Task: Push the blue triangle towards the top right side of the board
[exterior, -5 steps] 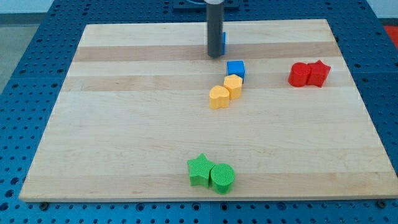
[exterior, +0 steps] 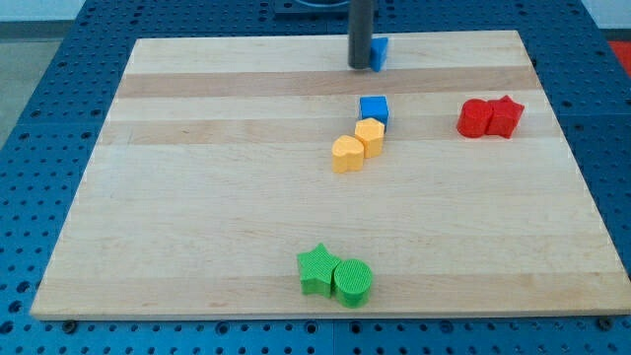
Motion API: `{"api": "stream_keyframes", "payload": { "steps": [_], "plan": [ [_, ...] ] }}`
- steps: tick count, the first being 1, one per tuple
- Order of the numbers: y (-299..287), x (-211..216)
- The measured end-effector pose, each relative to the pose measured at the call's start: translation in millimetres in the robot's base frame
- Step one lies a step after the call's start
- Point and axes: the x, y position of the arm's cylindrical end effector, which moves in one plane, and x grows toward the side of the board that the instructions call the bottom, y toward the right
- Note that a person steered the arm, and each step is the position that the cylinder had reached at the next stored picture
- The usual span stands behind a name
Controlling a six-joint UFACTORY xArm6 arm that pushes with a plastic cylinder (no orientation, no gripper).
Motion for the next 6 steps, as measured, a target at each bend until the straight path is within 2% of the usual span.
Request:
{"api": "stream_keyframes", "payload": {
  "steps": [3,4,5,6],
  "plan": [
    [66.8,-30.1],
    [38.0,-55.5],
    [37.6,-57.1],
    [90.2,-43.7]
  ]
}}
